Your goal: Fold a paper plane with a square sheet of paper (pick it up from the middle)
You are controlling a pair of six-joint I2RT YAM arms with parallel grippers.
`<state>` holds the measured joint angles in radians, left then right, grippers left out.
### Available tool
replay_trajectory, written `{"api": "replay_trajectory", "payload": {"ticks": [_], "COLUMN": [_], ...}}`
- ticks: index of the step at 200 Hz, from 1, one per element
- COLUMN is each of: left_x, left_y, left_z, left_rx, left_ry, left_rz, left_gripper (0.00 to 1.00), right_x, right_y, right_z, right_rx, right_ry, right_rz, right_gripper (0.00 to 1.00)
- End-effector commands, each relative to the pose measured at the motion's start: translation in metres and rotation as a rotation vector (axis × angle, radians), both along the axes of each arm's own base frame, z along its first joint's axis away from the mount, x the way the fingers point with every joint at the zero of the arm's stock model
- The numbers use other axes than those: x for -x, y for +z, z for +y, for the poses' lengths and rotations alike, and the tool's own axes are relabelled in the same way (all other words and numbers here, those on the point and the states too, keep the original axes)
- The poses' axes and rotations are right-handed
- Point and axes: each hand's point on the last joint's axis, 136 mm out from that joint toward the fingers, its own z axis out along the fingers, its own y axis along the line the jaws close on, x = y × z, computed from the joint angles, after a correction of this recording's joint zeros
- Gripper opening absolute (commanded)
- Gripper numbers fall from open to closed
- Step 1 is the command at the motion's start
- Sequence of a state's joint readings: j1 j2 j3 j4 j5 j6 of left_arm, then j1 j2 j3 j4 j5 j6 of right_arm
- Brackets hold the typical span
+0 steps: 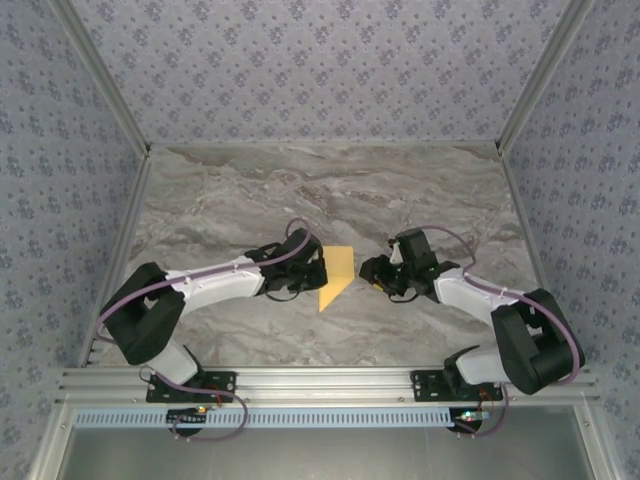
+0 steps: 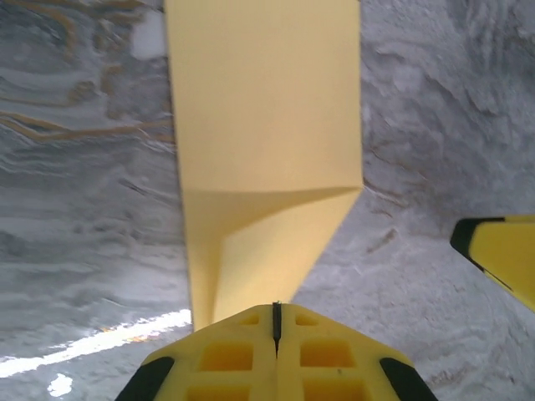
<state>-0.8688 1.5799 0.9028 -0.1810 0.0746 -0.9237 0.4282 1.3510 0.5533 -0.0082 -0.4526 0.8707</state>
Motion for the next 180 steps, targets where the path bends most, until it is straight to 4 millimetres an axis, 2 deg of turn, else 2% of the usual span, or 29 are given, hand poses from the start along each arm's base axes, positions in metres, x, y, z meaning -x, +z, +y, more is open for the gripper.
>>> {"api": "replay_trajectory", "payload": {"ticks": [1,28,59,124,180], "left_x": [-0.012,-0.014,-0.018,-0.014,-0.007], "left_y": [-0.004,-0.010,-0.020,-0.056,-0.066], "left_z": [-0.001,-0.009,-0.009,0.011,0.022], "left_rx": [-0.039,-0.028,-0.041,-0.130,-0.177], "left_ry": [-0.006,-0.027,-0.026,0.018,0.045], "left_rz": [-0.029,-0.013,0.002,0.086,0.123], "left_gripper": [0.03,0.01,0.00,0.00,0.00], "right_x": [-0.001,-0.003,-0.005,-0.011,-0.015], "right_y": [0.003,-0.002,-0.007,-0.016,-0.028], "right_z": [0.012,0.016,0.020,0.031,0.024], "right_rx": [-0.054,-0.049,-0.039,-0.010,0.071], "right_ry": [0.017,0.023,0.031,0.038,0.000], "right_rz": [0.022,0.040,0.050,0.071,0.090], "right_gripper": [0.45,0.46,0.45,0.41,0.38]}}
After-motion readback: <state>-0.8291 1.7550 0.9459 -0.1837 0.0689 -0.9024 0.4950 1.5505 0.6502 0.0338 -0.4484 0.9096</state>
